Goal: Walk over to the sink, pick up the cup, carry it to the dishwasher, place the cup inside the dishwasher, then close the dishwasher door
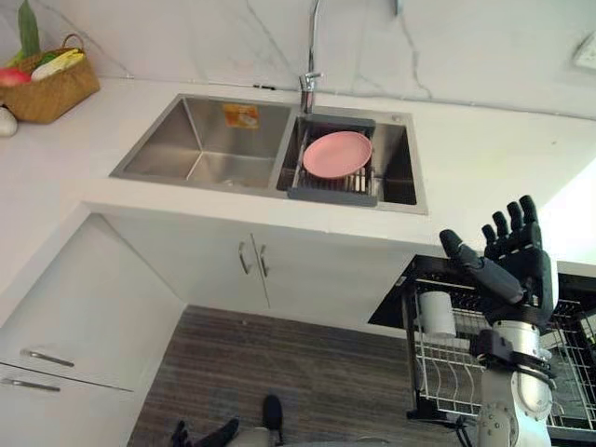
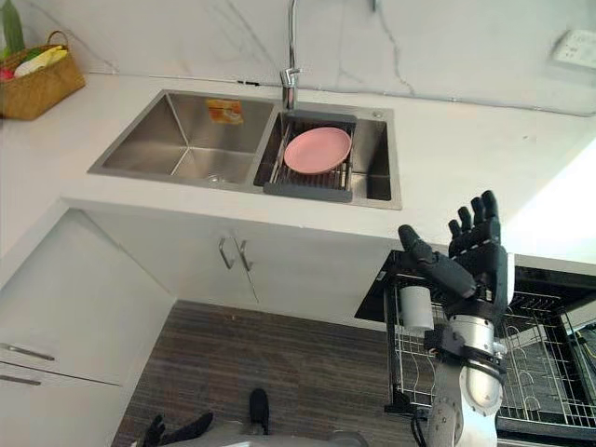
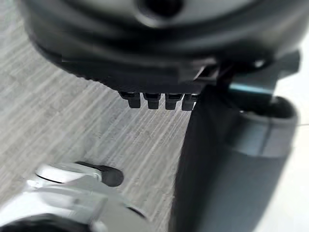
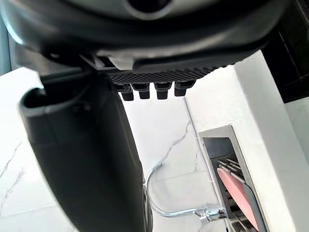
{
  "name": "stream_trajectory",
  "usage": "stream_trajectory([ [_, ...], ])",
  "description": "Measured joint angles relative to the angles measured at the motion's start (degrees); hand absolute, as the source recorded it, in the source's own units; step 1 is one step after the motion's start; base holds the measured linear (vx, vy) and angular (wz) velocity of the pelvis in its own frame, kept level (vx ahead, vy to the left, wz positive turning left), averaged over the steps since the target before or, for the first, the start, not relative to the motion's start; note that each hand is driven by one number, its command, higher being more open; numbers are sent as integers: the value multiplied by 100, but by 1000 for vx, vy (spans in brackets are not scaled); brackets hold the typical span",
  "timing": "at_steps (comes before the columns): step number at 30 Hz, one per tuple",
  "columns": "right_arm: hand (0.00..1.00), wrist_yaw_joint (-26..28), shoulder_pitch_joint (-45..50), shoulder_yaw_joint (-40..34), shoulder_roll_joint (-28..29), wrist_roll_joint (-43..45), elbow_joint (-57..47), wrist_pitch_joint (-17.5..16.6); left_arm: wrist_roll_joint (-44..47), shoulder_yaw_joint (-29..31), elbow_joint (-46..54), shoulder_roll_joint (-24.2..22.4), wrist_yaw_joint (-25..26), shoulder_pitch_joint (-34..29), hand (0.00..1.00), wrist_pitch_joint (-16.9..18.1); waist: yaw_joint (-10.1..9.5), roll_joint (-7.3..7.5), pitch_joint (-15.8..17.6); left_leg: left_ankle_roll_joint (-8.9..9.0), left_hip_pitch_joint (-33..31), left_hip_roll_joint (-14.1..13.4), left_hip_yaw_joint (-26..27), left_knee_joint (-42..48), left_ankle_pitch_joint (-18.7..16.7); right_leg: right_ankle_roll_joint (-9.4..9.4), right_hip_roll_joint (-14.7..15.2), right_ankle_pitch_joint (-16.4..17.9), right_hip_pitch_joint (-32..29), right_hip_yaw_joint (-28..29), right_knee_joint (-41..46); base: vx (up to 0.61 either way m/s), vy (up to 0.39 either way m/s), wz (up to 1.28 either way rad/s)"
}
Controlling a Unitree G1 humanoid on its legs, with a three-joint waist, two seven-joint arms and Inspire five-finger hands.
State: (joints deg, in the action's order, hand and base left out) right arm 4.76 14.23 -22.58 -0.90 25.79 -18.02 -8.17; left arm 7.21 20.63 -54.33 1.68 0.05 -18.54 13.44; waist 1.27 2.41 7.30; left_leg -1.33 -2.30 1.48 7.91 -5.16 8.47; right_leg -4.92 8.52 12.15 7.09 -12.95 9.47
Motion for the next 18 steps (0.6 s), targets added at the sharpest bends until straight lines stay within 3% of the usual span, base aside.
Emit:
stream_trajectory([
  [9, 100, -444, 132, -45, 120, -19, -854, -341, -48, 25, 77, -98, 5, -37, 100, 73, -57, -30, 4, 57, 159, -136, 145, 94, -212, 17, -43, -16, 44, 57, 163, 4, -33, -8],
  [11, 100, -504, 215, 49, 108, -11, -953, -367, -36, 29, 188, -155, 87, -42, 100, 93, -98, -70, 73, 84, -348, -311, 329, 1309, -854, 63, -74, 2, 100, 55, 70, -51, -18, -46],
  [12, 100, -519, 235, 67, 84, -15, -1043, -368, -22, 33, 278, -284, 162, -23, 100, 154, -155, -244, 150, 113, -662, -538, 391, 2193, -1313, 59, -199, 56, 161, 93, 33, -76, -15, -45],
  [14, 100, -618, 381, 49, 76, -20, -1174, -365, -22, 32, 314, -411, 211, -31, 100, 201, -154, -442, 147, 160, -908, -857, 455, 2991, -1688, 146, -324, 195, 193, 147, 159, -49, 45, -17],
  [17, 100, -803, 472, -69, 55, -17, -1301, -359, 295, 92, 375, -467, 172, -61, 100, 126, -168, -431, 156, 360, -1142, -1164, 1210, 3774, -1969, 116, -200, 391, 465, 37, 195, 21, 62, 24],
  [18, 100, -820, 396, -61, 44, -18, -1298, -357, 353, 119, 384, -491, 158, -73, 100, 133, -192, -425, 158, 330, -1212, -1156, 1219, 3748, -1984, 88, -151, 408, 499, 51, 170, 89, 98, -5],
])
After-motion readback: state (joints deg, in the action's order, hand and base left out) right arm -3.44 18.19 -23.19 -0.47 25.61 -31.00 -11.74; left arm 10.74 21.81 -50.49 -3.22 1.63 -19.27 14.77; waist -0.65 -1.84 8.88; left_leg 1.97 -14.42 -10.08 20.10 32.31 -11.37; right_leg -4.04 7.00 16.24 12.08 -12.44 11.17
